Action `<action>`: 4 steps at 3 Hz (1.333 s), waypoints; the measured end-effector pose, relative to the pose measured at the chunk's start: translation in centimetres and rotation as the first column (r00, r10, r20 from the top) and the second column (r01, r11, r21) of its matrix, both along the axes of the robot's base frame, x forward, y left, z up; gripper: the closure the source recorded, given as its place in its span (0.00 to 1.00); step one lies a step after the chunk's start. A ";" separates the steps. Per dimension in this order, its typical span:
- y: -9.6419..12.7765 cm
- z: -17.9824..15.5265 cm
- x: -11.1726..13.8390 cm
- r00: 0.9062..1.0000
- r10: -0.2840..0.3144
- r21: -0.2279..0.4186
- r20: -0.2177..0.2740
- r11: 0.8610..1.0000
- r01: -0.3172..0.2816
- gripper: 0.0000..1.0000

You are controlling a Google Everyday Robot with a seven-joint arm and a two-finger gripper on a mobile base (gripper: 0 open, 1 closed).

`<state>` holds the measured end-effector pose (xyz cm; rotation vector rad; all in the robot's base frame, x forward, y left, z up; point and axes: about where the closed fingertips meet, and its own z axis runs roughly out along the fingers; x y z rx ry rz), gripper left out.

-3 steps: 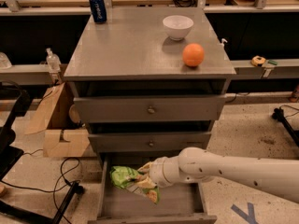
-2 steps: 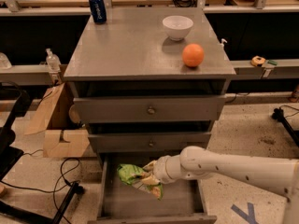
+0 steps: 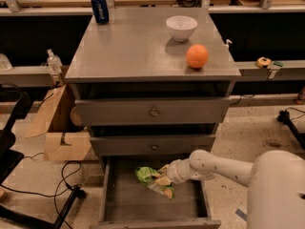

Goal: Place green rice chip bag into bottom drawer

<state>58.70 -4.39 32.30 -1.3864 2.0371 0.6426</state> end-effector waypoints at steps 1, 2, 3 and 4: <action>-1.7 -5.3 2.0 0.997 -0.053 -0.043 -0.051 0.998 0.051 0.97; -1.3 -4.7 1.7 0.998 -0.044 -0.035 -0.047 0.998 0.042 0.74; -1.2 -4.9 1.6 0.998 -0.042 -0.034 -0.050 0.999 0.041 0.50; -1.0 -5.0 1.5 0.998 -0.040 -0.033 -0.053 0.999 0.038 0.27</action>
Offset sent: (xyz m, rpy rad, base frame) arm 0.0162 -0.0122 -0.0372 -0.0265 0.0370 -0.0362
